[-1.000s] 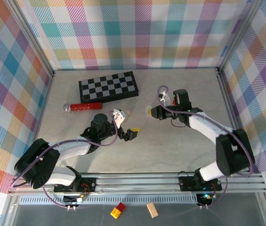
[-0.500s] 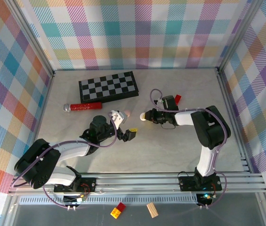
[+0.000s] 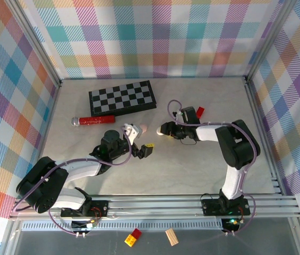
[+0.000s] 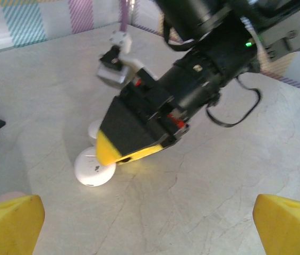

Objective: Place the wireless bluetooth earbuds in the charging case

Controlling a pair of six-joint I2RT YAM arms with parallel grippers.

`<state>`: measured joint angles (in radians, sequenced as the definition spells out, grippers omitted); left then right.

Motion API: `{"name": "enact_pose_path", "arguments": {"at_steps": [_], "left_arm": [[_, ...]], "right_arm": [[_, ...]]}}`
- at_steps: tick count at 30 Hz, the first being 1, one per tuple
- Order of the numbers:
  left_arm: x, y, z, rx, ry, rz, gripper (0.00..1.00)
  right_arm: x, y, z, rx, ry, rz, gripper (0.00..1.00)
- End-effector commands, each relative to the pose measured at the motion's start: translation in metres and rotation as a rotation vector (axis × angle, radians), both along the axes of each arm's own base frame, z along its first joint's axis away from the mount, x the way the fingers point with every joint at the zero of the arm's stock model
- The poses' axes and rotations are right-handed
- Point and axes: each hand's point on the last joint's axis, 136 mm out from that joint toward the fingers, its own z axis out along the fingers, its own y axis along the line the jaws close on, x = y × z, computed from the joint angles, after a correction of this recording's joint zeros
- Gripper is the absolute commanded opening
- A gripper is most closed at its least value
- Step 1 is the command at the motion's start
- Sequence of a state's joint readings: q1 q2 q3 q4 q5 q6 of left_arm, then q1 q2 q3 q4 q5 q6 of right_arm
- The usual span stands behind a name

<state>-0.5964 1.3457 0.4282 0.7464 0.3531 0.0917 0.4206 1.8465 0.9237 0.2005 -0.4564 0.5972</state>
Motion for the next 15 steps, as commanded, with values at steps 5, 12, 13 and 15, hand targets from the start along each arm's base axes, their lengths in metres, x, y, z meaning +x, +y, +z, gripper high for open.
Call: {"name": "enact_pose_path", "arguments": {"at_steps": [5, 12, 13, 15], "left_arm": [[0.035, 0.043, 0.047, -0.045, -0.067, 0.216, 1.00], [0.080, 0.110, 0.053, 0.017, -0.084, 0.454, 1.00], [0.084, 0.120, 0.051, 0.026, -0.092, 0.485, 1.00], [0.093, 0.146, 0.050, 0.042, -0.108, 0.568, 1.00]], "right_arm": [[-0.012, -0.027, 0.057, -0.148, -0.185, 0.008, 0.79], [0.011, -0.104, 0.110, -0.456, -0.476, -0.205, 0.99], [0.014, -0.115, 0.118, -0.498, -0.517, -0.236, 0.99], [0.020, -0.144, 0.129, -0.599, -0.600, -0.302, 0.99]]}}
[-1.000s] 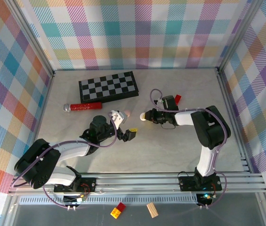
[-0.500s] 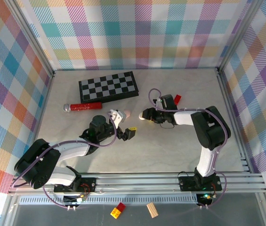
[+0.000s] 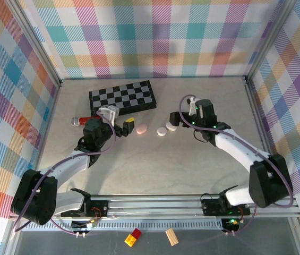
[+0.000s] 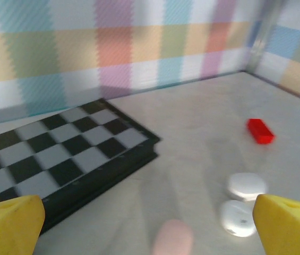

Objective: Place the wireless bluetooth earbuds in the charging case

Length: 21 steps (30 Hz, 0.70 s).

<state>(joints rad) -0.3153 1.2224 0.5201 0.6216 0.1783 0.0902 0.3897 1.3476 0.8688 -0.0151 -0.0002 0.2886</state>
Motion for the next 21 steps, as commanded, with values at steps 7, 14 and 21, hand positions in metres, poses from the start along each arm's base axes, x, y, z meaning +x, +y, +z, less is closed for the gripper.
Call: {"name": "enact_pose_path", "arguments": {"at_steps": [7, 14, 21], "left_arm": [[0.013, 0.096, -0.027, 0.098, 0.044, 0.335, 1.00], [0.015, 0.109, -0.063, 0.110, 0.079, 0.389, 1.00], [0.024, 0.116, -0.060, 0.089, 0.102, 0.411, 1.00]], "right_arm": [[0.013, -0.128, -0.017, -0.363, -0.186, -0.299, 0.99], [0.016, -0.155, -0.056, -0.323, -0.206, -0.342, 0.99], [0.027, -0.162, -0.078, -0.226, -0.239, -0.330, 0.99]]}}
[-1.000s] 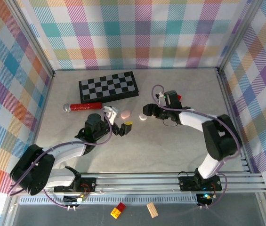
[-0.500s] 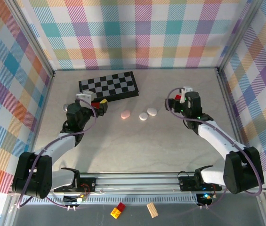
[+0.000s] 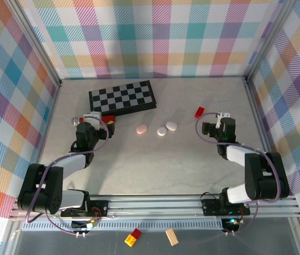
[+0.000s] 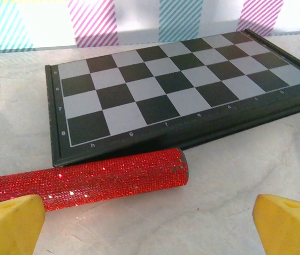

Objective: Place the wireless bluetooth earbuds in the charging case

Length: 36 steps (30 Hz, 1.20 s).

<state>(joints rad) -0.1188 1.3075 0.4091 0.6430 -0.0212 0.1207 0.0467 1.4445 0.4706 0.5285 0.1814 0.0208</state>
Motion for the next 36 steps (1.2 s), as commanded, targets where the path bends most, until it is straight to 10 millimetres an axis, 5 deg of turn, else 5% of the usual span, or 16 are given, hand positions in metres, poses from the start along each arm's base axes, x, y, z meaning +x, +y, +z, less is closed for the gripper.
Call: {"name": "enact_pose_path", "arguments": {"at_steps": [1, 9, 17, 36], "left_arm": [[0.011, 0.006, 0.016, -0.016, -0.039, 0.028, 1.00], [-0.003, 0.011, -0.014, -0.034, -0.005, 0.057, 1.00], [0.018, 0.021, -0.050, -0.029, 0.054, 0.114, 1.00], [0.022, 0.029, -0.050, -0.059, 0.062, 0.130, 1.00]], "right_arm": [[0.017, 0.005, 0.015, 0.066, -0.131, 0.045, 0.99], [0.014, 0.008, 0.013, 0.097, -0.127, 0.083, 0.99], [0.013, 0.014, 0.010, 0.097, -0.135, 0.125, 0.99], [0.013, 0.015, 0.009, 0.096, -0.133, 0.128, 0.99]]}}
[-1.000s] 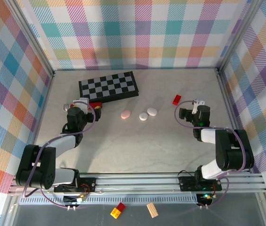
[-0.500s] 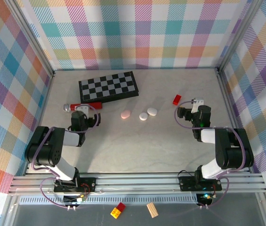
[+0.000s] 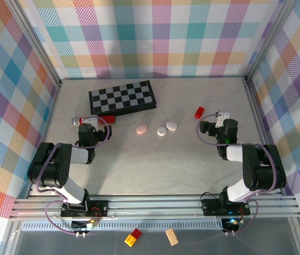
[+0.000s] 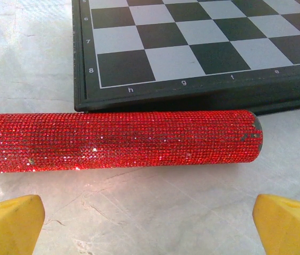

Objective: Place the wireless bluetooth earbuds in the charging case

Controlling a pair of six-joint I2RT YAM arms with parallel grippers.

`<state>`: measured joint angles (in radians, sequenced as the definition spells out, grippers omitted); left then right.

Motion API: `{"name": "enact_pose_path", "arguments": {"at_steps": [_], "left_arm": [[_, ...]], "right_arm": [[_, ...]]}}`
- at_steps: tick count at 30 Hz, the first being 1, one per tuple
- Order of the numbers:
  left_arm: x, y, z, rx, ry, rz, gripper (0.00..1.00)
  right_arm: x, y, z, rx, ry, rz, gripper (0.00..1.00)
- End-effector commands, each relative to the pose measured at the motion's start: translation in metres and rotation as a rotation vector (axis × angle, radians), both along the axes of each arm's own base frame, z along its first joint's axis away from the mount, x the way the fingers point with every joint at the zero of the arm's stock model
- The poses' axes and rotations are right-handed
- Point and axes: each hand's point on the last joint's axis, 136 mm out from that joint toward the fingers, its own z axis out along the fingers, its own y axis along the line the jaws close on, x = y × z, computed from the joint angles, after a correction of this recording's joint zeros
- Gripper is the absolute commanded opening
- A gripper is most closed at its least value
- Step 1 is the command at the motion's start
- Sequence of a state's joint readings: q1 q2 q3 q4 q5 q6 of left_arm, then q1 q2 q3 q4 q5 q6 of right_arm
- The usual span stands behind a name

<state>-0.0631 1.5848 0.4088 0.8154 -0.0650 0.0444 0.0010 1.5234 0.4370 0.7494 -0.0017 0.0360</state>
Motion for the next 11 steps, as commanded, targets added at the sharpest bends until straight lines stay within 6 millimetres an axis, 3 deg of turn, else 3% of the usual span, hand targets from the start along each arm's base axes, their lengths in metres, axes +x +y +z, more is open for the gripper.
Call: {"name": "enact_pose_path", "arguments": {"at_steps": [1, 11], "left_arm": [[0.0071, 0.0003, 0.0128, -0.011, -0.044, 0.005, 1.00], [0.0072, -0.0002, 0.0123, -0.009, -0.042, 0.004, 1.00]], "right_arm": [[0.0006, 0.0025, 0.0035, -0.004, -0.033, 0.024, 0.99], [-0.0002, 0.0031, 0.0042, -0.004, -0.038, 0.027, 0.99]]}}
